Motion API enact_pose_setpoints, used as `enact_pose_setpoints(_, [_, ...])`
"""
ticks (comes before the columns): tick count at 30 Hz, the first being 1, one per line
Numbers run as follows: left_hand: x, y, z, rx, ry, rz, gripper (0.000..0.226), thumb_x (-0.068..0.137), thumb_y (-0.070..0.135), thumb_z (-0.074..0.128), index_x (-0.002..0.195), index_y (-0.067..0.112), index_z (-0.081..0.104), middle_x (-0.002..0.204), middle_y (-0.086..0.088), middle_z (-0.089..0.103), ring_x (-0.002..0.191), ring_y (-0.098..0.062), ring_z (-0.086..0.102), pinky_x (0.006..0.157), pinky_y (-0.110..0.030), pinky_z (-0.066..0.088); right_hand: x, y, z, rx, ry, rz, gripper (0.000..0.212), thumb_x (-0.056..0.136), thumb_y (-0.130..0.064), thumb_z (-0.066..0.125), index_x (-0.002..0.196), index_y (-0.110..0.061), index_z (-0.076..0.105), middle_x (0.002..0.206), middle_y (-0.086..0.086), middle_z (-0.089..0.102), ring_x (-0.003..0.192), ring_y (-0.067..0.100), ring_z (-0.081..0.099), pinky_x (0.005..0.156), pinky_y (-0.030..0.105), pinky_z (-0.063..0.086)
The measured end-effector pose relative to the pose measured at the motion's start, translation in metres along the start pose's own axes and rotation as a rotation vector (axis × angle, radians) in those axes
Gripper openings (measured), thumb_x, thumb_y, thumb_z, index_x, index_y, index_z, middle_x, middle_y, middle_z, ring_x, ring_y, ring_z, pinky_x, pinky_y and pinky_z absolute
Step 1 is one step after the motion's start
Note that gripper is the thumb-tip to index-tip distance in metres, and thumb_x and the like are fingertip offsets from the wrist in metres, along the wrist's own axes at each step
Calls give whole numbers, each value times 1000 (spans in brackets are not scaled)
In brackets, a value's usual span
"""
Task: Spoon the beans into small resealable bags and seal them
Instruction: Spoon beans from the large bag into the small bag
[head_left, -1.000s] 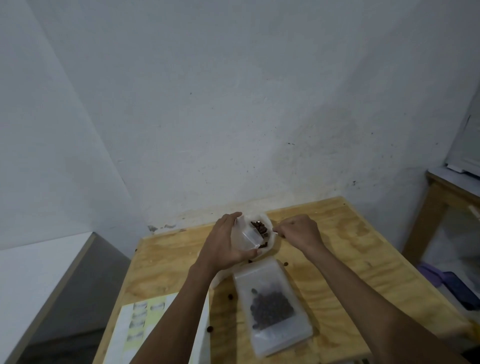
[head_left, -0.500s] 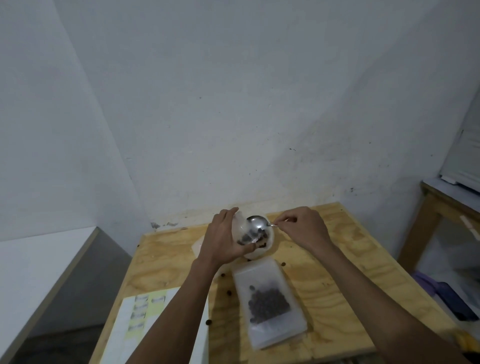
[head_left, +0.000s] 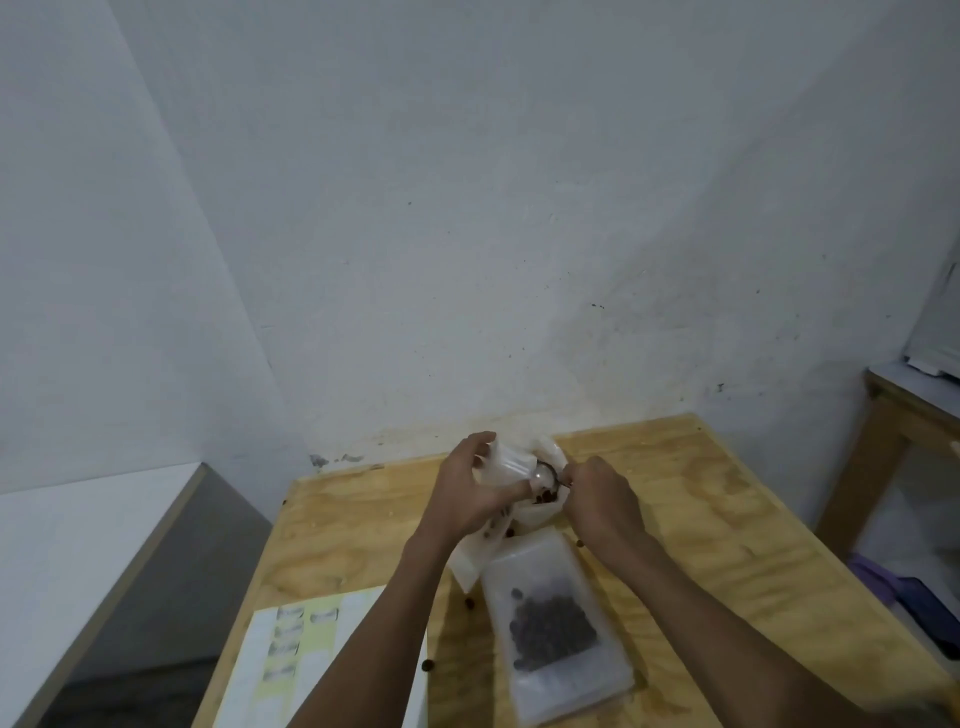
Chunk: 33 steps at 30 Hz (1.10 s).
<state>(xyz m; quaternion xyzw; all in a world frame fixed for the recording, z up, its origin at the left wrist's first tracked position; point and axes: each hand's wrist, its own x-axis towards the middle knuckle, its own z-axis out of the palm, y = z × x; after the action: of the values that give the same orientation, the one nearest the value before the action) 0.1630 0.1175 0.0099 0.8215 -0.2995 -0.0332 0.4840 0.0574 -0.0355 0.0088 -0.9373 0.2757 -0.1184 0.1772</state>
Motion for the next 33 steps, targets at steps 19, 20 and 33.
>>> enact_pose_setpoints(19, [23, 7, 2, -81, -6, 50, 95, 56, 67, 83, 136, 23, 56, 118, 9, 63, 108, -7, 60, 85, -21, 50, 18, 11, -1, 714, -259, 373, 19, 81, -6, 67, 90, -10, 83, 44, -4, 47, 41, 14, 30, 43, 26, 23])
enact_pose_setpoints(20, [22, 6, 0, -23, -25, 55, 99, 55, 69, 82, 138, 23, 54, 121, 8, 61, 110, -8, 58, 85, -22, 48, 18, 10, -2, 724, -233, 377, 17, 79, -8, 68, 88, -4, 82, 47, -1, 46, 40, 14, 30, 43, 25, 23])
enact_pose_setpoints(33, [4, -7, -18, 441, -107, 147, 110, 61, 73, 77, 149, 19, 40, 139, 2, 49, 125, -18, 46, 100, -35, 45, 18, 7, -42, 690, -71, 242, 27, 76, -16, 73, 57, -11, 55, 61, 9, 47, 49, 17, 33, 53, 32, 28])
